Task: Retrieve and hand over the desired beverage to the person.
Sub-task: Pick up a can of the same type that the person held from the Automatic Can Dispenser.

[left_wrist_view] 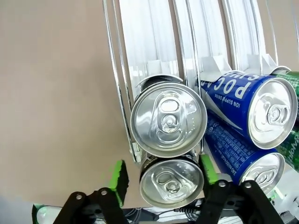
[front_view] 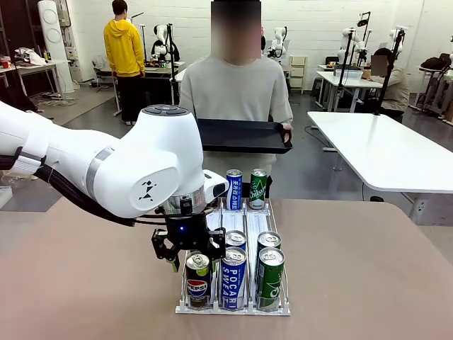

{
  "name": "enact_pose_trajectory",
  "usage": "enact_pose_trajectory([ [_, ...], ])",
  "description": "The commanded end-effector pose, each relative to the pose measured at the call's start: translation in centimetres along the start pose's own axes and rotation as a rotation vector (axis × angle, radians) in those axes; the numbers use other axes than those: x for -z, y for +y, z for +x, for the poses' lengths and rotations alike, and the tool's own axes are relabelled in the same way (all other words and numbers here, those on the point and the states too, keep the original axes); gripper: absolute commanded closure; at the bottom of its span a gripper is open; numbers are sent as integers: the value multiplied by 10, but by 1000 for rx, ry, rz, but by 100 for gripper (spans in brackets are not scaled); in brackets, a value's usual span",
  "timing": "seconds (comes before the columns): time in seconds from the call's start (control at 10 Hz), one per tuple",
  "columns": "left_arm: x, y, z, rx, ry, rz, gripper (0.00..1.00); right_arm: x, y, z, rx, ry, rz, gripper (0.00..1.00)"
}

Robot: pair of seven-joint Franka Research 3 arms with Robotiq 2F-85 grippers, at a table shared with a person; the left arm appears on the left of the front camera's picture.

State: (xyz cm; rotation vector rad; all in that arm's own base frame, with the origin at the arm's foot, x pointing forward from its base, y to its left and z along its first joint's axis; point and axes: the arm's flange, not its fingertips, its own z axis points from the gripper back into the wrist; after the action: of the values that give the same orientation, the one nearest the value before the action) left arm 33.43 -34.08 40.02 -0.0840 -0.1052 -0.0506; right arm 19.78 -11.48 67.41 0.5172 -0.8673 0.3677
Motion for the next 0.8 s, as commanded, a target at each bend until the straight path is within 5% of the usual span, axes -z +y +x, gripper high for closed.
enact_pose_trajectory([
  [0.0, 8, 2, -4, 11, -32, 1, 100, 2, 1, 0, -2, -1, 14, 0],
  [0.2, 9, 2, -5, 33, -42, 1, 100, 2, 1, 0, -2, -1, 14, 0],
  [0.3, 10, 2, -6, 41, -39, 0, 89, 2, 1, 0, -2, -1, 14, 0],
  [0.5, 12, 2, -7, 50, -33, 1, 100, 2, 1, 0, -2, -1, 14, 0],
  [0.7, 2, -2, -12, 82, -57, 33, 100, 2, 1, 0, -2, -1, 14, 0],
])
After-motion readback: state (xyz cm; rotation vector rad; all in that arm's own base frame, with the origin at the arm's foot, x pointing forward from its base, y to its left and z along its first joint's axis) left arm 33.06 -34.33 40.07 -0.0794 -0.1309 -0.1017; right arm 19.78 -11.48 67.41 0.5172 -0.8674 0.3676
